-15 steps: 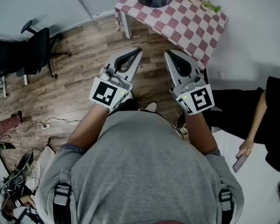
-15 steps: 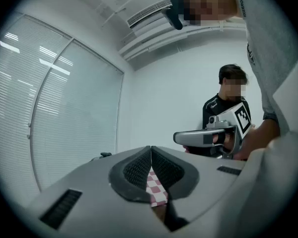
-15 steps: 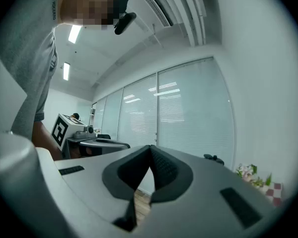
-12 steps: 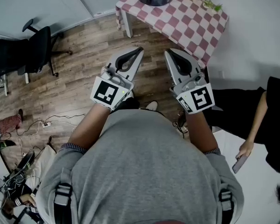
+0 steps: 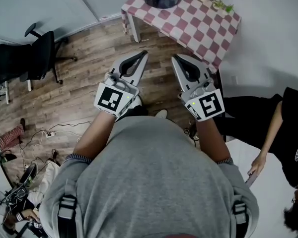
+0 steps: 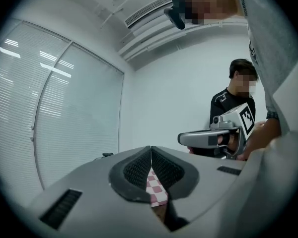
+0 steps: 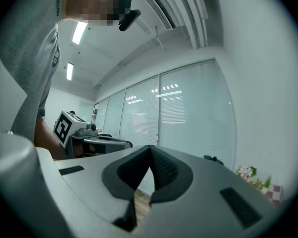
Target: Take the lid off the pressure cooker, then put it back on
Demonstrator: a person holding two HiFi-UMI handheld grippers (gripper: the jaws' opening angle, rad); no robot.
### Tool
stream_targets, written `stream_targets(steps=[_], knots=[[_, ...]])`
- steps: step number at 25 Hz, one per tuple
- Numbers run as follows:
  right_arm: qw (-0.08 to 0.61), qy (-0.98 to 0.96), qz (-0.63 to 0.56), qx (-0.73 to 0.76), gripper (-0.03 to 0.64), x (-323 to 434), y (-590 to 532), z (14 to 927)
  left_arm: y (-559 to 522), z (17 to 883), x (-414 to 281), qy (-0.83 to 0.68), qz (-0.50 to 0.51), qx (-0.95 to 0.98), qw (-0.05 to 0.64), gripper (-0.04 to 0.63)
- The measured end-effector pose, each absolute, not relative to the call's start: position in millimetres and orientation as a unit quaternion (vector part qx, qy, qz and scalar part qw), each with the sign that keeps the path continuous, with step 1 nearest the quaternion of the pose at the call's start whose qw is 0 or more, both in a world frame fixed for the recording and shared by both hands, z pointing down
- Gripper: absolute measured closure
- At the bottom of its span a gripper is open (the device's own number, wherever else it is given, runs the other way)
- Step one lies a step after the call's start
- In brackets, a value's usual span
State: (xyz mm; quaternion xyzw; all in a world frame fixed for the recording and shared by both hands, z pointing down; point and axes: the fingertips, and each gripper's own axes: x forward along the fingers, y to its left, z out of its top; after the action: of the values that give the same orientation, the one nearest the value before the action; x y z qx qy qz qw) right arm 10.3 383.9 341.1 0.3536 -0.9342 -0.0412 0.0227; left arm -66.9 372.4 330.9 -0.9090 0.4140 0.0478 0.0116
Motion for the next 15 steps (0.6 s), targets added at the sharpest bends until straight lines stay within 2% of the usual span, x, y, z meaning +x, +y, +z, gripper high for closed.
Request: stream_targets(steps=[7,15], knots=[[0.009,-0.935,-0.037,0.353,0.607,15.2,385.5,336.3,374.5,330.4,-65.7,0.416,0.05,-0.908,0.014,0.575],[0.023,-0.941,-0.028,0.337,0.518,16.7,390.8,344.0,381.2,328.6,-68.2,0.421,0.047,-0.905,0.025,0.571]])
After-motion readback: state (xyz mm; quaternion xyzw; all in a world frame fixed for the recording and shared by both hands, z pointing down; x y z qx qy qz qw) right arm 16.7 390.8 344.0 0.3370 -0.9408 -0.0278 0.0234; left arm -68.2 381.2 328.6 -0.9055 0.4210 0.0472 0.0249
